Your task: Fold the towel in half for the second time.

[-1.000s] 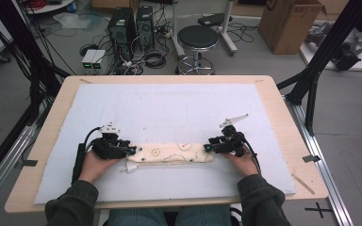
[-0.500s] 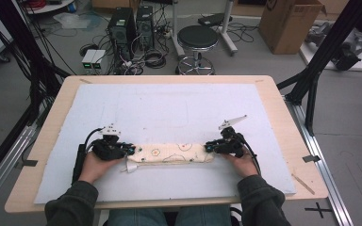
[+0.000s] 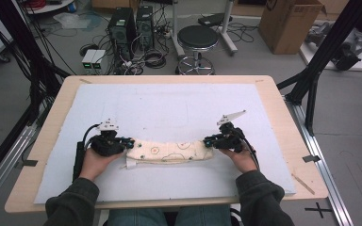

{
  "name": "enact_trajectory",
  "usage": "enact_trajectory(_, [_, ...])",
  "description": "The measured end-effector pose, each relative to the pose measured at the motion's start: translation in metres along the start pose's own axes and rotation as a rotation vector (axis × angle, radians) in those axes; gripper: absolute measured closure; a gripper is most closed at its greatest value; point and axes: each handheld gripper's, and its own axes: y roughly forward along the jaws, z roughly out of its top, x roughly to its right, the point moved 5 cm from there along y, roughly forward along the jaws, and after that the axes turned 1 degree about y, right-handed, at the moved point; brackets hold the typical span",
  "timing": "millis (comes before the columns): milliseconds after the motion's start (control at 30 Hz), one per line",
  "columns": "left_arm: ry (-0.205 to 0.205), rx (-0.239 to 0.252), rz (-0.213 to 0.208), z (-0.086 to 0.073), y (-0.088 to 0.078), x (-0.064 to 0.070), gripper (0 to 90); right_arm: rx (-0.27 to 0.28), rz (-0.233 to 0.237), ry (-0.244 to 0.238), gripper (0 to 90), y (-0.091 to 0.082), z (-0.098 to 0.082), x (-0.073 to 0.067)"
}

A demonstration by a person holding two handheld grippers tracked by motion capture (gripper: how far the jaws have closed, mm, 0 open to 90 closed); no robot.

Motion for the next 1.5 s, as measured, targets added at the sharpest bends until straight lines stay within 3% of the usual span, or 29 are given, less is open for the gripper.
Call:
enact_trajectory(67, [-0.010,0.026,0.015,0.005,0.001,-0.002,80.1,0.001,-0.010,-0.005,78.5,0.001,0.005,0.001])
enact_trajectory(400, [-0.085,0.061,0.051,0.014,0.013,-0.021,80.6,0.022,-0.054,0.015,78.7,0.000,0.027,0.020])
enact_trajectory(533, [-0.082,0.063,0.074,0.024,0.018,-0.027,80.7,0.035,-0.076,0.028,78.7,0.001,0.033,0.029])
enact_trajectory(633, [-0.108,0.088,0.087,0.028,0.022,-0.032,80.7,0.040,-0.089,0.037,78.7,0.003,0.035,0.036])
enact_trajectory(733, [-0.118,0.071,0.096,0.028,0.028,-0.037,80.7,0.045,-0.097,0.057,78.7,0.006,0.035,0.042])
enact_trajectory(900, [-0.126,0.085,0.113,0.036,0.035,-0.043,80.7,0.039,-0.109,0.079,78.7,0.013,0.033,0.052])
enact_trajectory(1000, [-0.152,0.086,0.114,0.033,0.040,-0.047,80.6,0.050,-0.115,0.088,78.6,0.016,0.032,0.057])
enact_trajectory(1100, [-0.141,0.069,0.124,0.031,0.045,-0.048,80.1,0.046,-0.127,0.099,78.6,0.020,0.032,0.060])
enact_trajectory(1200, [-0.158,0.067,0.121,0.029,0.048,-0.050,74.3,0.031,-0.133,0.105,76.7,0.024,0.030,0.062])
enact_trajectory(1333, [-0.153,0.049,0.111,0.028,0.045,-0.049,60.5,0.024,-0.139,0.108,64.7,0.024,0.028,0.063])
enact_trajectory(1500, [-0.123,0.089,0.095,0.034,0.031,-0.044,58.1,0.062,-0.135,0.088,60.1,0.011,0.031,0.056])
